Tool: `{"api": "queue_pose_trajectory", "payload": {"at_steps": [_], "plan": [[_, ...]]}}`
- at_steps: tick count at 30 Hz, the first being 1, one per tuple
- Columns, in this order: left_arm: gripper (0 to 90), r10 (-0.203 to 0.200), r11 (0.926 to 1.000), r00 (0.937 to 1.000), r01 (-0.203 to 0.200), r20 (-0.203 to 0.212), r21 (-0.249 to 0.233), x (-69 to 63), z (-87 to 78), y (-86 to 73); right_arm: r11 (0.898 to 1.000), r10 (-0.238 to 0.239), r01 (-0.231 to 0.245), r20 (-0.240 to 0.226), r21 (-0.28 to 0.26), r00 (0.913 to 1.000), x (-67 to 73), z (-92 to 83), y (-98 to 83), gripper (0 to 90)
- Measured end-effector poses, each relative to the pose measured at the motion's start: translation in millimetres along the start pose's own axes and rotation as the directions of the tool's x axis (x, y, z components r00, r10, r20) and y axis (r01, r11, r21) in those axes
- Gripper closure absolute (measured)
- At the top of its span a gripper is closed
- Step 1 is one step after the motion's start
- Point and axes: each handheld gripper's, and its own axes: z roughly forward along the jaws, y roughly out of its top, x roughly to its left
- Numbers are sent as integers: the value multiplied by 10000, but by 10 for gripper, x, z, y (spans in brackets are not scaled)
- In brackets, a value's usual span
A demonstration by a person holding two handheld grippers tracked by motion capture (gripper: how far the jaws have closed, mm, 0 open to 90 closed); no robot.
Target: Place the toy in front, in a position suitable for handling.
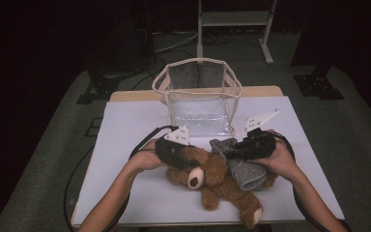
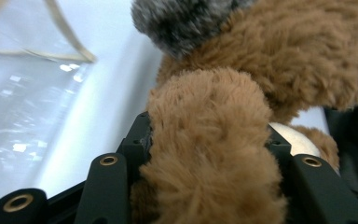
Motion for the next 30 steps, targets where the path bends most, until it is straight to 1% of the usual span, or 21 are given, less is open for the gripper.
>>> {"api": "queue_pose_trajectory", "payload": {"at_steps": [3,4,6,7,9,11,12,13,14,15,16,17,18,19,20,21,23,25,26,27,30], "plan": [[506,28,9999,9998,-30,-208,-123,60,-50,-7,10000,74,-74,14,-67,10000,-62,-15,51,757],[502,130,9998,9995,-134,-291,-130,98,-83,-41,9997,199,-197,158,-124,9997,-128,-33,97,756],[491,121,9997,9996,-126,-256,-187,99,-87,-66,9995,272,-269,225,-149,9994,-164,-37,112,757],[485,154,9995,9996,-160,-237,-258,89,-89,-93,9993,379,-378,467,-28,9982,-227,-17,119,756],[462,254,9993,9996,-258,-139,-280,29,-102,-162,9985,490,-499,420,203,9979,-260,44,90,757],[409,193,9995,9998,-196,-105,-256,5,-101,-185,9979,497,-511,345,400,9982,-252,88,66,756],[409,69,9997,10000,-70,-30,-224,-23,-97,-207,9974,494,-505,219,521,9985,-229,132,41,756],[324,-34,10000,9999,35,166,-42,-76,-105,-239,9976,349,-355,119,594,9993,-139,189,1,758],[279,-34,10000,9999,35,166,-42,-76,-105,-239,9983,190,-196,117,554,9998,-74,203,-16,759],[247,-276,9995,9991,282,314,-172,-127,-121,-253,9984,46,-53,129,556,9999,-2,216,-32,760],[213,-276,9995,9991,282,314,-172,-127,-121,-253,9983,-126,118,141,568,9998,70,231,-48,760],[213,-309,9993,9990,315,317,-190,-150,-128,-256,9983,-126,118,141,568,9998,70,231,-48,760],[184,-326,9993,9991,331,273,-175,-175,-133,-260,9977,-448,438,181,520,9988,214,239,-82,761],[184,-283,9995,9987,287,423,-88,-228,-120,-286,9968,-598,587,193,544,9980,281,233,-94,761],[192,-283,9995,9987,287,423,-88,-228,-120,-286,9968,-598,587,193,544,9980,281,233,-94,761],[192,-216,9998,9988,217,448,-18,-256,-109,-304,9959,-728,717,195,544,9972,338,226,-103,760],[247,24,10000,9992,-28,403,90,-327,-96,-335,9941,-894,878,215,637,9958,421,195,-102,759],[301,367,9993,9991,-369,235,103,-429,-112,-372,9942,-989,978,228,452,9948,434,100,-40,757],[304,367,9993,9991,-369,235,103,-429,-112,-372,9946,-989,976,356,367,9945,408,65,-10,757],[305,539,9985,9984,-541,167,100,-473,-130,-391,9955,-929,918,507,251,9944,373,33,18,757],[301,576,9983,9982,-577,189,51,-496,-146,-405,9976,-681,675,574,137,9960,284,8,59,756]]}}
